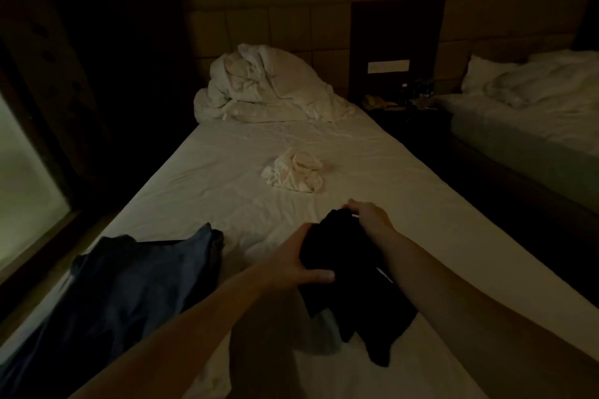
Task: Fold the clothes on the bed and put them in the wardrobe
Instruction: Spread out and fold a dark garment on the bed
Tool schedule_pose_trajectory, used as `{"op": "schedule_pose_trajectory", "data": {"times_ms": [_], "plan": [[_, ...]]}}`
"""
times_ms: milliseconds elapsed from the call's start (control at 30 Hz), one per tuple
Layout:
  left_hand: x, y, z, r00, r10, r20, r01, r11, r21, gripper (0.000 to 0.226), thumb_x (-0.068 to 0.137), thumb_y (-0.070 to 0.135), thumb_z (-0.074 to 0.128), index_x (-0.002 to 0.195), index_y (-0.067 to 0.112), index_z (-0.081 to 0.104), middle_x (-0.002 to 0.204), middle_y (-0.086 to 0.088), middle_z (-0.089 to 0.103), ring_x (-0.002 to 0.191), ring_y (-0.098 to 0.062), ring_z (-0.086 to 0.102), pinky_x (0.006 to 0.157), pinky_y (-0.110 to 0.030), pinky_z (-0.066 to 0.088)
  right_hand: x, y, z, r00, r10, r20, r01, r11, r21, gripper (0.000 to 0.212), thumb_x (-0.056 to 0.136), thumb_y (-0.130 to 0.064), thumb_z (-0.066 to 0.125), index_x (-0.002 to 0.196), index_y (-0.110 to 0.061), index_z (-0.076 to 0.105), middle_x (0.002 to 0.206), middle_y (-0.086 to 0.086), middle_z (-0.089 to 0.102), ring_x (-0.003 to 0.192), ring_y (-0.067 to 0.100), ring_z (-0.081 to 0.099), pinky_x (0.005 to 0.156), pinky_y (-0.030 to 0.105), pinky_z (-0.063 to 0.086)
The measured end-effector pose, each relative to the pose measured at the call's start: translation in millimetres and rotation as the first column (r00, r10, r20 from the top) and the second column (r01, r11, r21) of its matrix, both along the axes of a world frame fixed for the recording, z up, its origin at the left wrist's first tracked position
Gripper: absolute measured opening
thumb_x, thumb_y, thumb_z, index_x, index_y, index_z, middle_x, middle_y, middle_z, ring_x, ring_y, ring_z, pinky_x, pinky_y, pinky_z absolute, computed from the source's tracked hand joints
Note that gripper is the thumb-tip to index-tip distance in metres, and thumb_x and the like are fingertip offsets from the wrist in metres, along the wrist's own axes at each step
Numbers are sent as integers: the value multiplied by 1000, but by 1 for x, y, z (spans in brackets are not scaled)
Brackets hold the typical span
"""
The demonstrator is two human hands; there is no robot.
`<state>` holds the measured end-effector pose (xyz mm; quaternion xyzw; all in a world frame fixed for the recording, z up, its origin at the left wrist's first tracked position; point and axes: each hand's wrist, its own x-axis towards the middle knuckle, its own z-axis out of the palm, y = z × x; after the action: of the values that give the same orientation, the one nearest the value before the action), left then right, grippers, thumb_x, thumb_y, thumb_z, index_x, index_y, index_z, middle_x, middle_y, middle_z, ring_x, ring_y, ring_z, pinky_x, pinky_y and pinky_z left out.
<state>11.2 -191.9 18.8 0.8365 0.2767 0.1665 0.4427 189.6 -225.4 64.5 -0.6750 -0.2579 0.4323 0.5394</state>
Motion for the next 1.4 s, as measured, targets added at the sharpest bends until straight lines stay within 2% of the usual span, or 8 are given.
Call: {"op": "schedule_pose_trajectory", "data": {"times_ms": [100,200,300,467,600,767,1100,1400], "plan": [[-2,10,-2,979,201,16,-199,950,240,81,65,53,77,135,26,49,127,11,52,117,-2,50,100,-17,40,-3,-6,0,930,109,-350,-80,992,96,29,78,-3,51,103,8,59,80,12,54,63,26,51,59,32,42],[-7,25,1,922,357,151,-384,895,226,15,93,19,62,102,25,72,99,13,70,93,3,64,86,-17,47,-1,-2,-9,959,246,-139,-226,963,144,50,73,22,43,120,11,56,99,17,59,82,26,60,63,30,48],[-11,34,3,894,412,179,-442,878,186,26,96,18,57,75,27,69,78,9,71,74,0,66,77,-23,48,-2,5,-21,939,308,154,-319,947,51,47,73,23,53,103,-9,68,110,17,64,100,28,65,81,33,57],[-7,22,-12,954,230,-193,-155,928,338,65,71,53,73,128,32,51,113,12,55,95,-4,60,80,-26,53,-14,16,-31,866,246,435,-282,959,19,26,85,3,62,87,-20,73,99,5,72,92,15,68,90,32,55],[-8,26,-16,965,256,-54,-221,909,352,48,73,0,56,116,21,63,103,4,64,82,-8,64,72,-32,56,-21,14,-28,805,264,532,-329,944,29,12,84,-11,71,92,-19,71,95,2,73,85,9,68,85,27,55],[-13,38,-15,900,427,87,-433,855,285,30,76,-5,52,75,21,69,67,5,68,60,-8,64,53,-24,47,-12,-2,-39,529,499,686,-514,832,-209,72,61,-68,75,118,-26,58,121,-6,48,112,10,46,97,30,44],[-36,49,-7,966,215,-145,-157,929,334,33,80,44,73,100,22,59,87,11,62,77,1,59,67,-18,45,-2,-2,-22,577,53,815,-325,930,169,30,88,-2,43,100,-15,66,92,-3,68,86,12,62,80,28,48],[-53,57,17,914,384,-135,-355,914,196,22,88,-6,55,82,15,59,82,-7,60,80,-25,59,68,-28,41,29,-10,9,327,175,929,-390,920,-36,28,88,-45,61,99,-28,42,81,-5,54,70,18,51,61,34,40]]}}
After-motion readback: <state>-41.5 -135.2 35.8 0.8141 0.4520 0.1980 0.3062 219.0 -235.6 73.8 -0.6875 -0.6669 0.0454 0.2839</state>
